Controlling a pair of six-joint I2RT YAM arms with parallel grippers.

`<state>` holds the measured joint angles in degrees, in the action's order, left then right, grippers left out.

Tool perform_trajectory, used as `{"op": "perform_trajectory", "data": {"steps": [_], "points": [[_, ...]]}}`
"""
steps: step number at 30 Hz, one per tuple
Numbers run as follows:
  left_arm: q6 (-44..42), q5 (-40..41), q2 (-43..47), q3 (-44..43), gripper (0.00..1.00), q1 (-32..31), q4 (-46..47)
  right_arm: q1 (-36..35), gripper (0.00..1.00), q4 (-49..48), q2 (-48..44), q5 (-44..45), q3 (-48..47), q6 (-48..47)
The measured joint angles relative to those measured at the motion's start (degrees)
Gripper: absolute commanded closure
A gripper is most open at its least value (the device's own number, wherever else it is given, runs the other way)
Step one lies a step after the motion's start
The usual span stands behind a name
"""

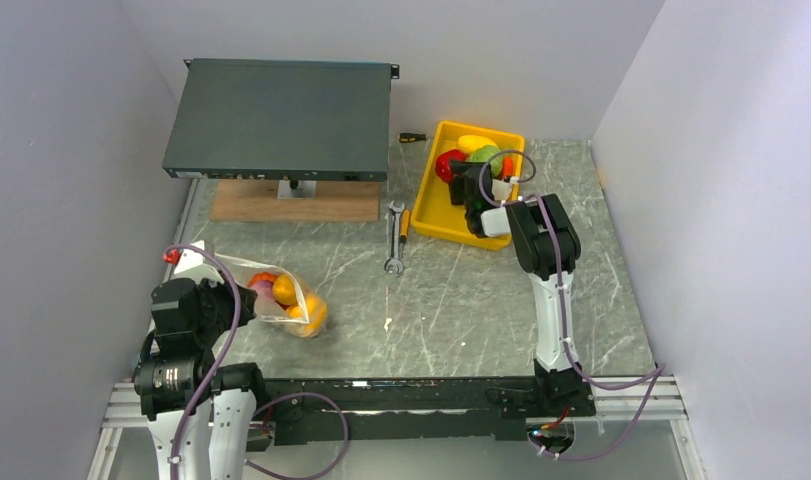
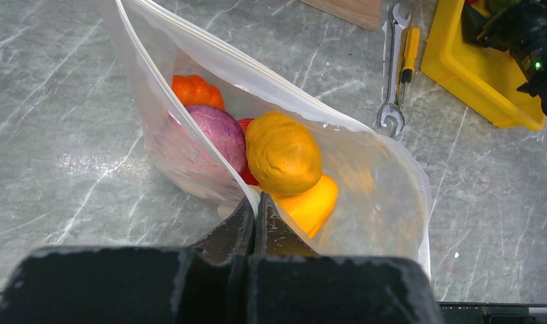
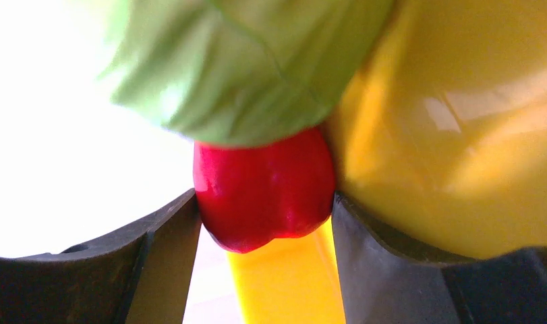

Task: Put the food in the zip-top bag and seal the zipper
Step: Pick up the fake vegetable from the bin, then place the fake vegetable in the zipper food storage bag.

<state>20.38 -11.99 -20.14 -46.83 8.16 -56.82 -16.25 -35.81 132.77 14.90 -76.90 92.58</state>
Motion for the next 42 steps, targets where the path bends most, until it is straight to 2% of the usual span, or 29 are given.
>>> {"op": "perform_trajectory", "data": {"steps": [9, 17, 20, 30, 34, 42], "points": [[0.0, 0.0, 0.0, 0.0, 1.0, 0.0, 0.0, 0.0, 0.84, -6.4, -11.9, -5.0, 18.5, -11.3], [0.0, -0.2, 0.0, 0.0, 1.0, 0.0, 0.0, 1.7, 0.96, -6.2, -23.4, -8.2, 25.9, -23.3], [0.0, -0.2, 0.0, 0.0, 1.0, 0.0, 0.0, 2.0, 1.0, -4.3, -28.5, -9.3, 27.1, -27.4], [0.0, -0.2, 0.0, 0.0, 1.0, 0.0, 0.0, 0.3, 1.0, 9.4, -50.7, -10.7, 33.2, -43.5], [0.0, -0.2, 0.1, 0.0, 1.0, 0.0, 0.0, -7.3, 1.0, 14.6, -59.6, -9.8, 36.9, -49.7], [0.0, -0.2, 0.4, 0.0, 1.0, 0.0, 0.0, -34.5, 1.0, 18.1, -69.2, -6.5, 45.0, -56.8]]}}
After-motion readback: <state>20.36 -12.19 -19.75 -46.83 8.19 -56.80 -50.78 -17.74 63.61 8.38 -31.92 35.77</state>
